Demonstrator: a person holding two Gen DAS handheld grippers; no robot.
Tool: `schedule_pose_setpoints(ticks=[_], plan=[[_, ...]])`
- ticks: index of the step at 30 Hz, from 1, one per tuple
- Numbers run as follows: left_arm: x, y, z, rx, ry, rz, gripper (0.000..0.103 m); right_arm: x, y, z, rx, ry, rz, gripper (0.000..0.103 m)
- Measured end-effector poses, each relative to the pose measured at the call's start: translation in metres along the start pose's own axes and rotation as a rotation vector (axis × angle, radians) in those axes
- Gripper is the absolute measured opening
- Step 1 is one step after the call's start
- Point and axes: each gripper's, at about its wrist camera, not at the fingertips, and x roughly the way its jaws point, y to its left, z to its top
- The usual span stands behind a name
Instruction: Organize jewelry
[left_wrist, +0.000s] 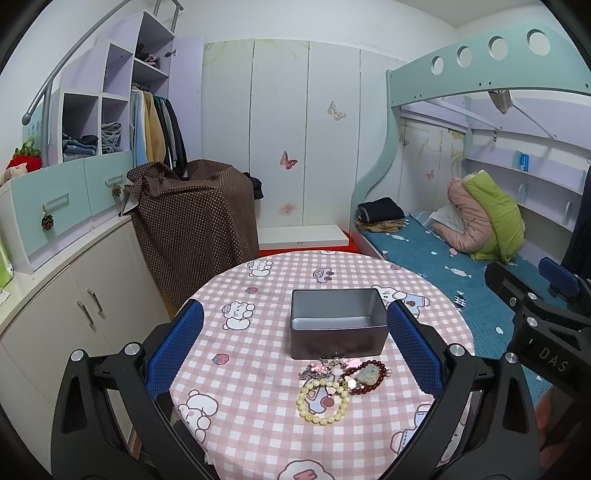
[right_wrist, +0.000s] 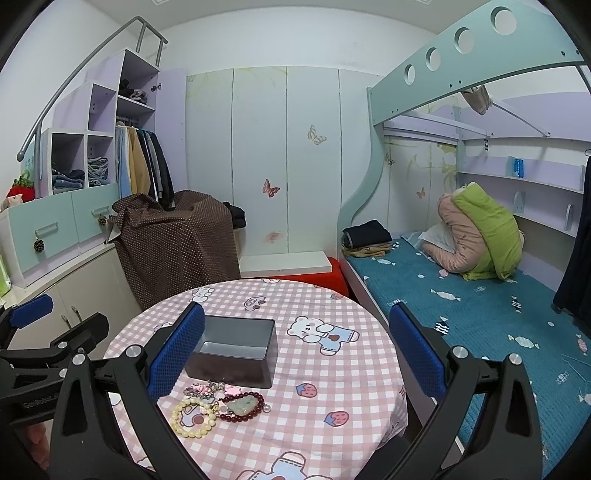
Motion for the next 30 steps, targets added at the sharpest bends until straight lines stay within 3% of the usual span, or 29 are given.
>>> schedule_pose_setpoints(ticks=[18, 22, 30], plan=[[0.008, 0.004, 0.004, 0.001, 0.035, 0.005, 0.098, 0.008, -0.003, -0.003, 0.015, 0.036, 0.0, 0.096], [0.016, 0.006, 0.001, -0.004, 0.064, 0.019, 0.098, 0.009, -0.004, -0.008, 0.014, 0.026, 0.002, 0.096], [0.039, 0.013, -0.007, -0.022, 0.143, 0.02, 0.098, 0.027, -0.004, -0.015, 0.005, 0.101, -0.005, 0.096]])
